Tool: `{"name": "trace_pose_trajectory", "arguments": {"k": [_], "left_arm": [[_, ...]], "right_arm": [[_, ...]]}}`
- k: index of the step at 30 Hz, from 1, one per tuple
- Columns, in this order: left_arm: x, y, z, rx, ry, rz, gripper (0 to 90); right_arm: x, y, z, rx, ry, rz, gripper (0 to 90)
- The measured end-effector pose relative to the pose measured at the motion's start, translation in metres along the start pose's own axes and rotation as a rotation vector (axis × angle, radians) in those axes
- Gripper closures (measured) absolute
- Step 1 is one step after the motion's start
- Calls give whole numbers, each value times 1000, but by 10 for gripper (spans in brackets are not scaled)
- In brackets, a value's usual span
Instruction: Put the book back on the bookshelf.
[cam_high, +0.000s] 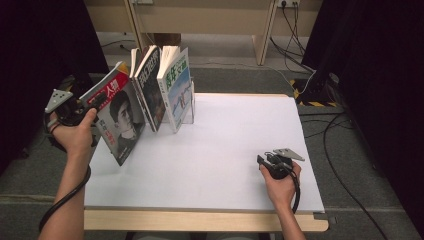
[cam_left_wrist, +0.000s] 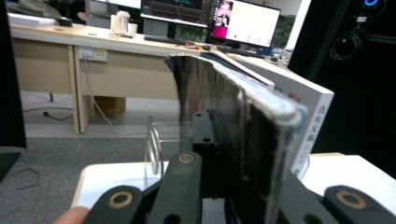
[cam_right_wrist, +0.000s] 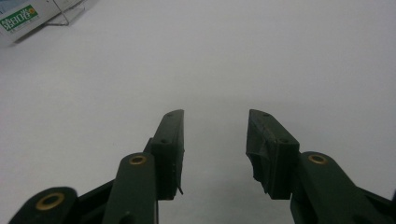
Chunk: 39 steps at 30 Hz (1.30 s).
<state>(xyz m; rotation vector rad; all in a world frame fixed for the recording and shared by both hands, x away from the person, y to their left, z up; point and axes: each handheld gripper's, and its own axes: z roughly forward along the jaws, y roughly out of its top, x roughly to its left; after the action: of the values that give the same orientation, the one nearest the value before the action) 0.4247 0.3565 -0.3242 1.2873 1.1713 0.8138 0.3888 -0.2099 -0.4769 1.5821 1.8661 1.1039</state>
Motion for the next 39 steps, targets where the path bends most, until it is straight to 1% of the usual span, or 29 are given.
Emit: {"name": "trace_pose_trajectory", "arguments": {"k": [2, 5, 6, 10, 13, 20, 25, 30, 34, 36, 39], "left_arm": [[1, 2, 0, -11, 13, 6, 862], [2, 7, 3, -18, 20, 16, 862], [2, 8, 4, -21, 15, 15, 862], [-3, 14, 7, -32, 4, 25, 862], [-5, 17, 9, -36, -3, 24, 862], [-11, 19, 19, -31, -24, 28, 862], [-12, 21, 27, -35, -28, 30, 862], [-12, 23, 33, -42, -29, 35, 862], [-10, 23, 42, -56, -27, 38, 861], [-9, 23, 45, -51, -25, 38, 861], [-7, 22, 52, -38, -10, 40, 861]], "right_arm": [[0, 0, 0, 0, 1, -4, 574], [1, 0, 0, -1, 1, -1, 574], [1, 0, 1, -2, 3, -7, 574], [1, 0, 1, -3, 3, -3, 574], [1, 0, 1, -3, 4, -3, 574], [0, 0, 1, -2, 4, 1, 574], [0, 0, 1, 0, 2, -2, 574], [-1, 0, 1, 1, 2, 3, 574], [0, 0, 1, 0, 2, 2, 574], [-1, 0, 1, -2, 2, 3, 575], [-1, 0, 1, -2, 1, 3, 575]]}}
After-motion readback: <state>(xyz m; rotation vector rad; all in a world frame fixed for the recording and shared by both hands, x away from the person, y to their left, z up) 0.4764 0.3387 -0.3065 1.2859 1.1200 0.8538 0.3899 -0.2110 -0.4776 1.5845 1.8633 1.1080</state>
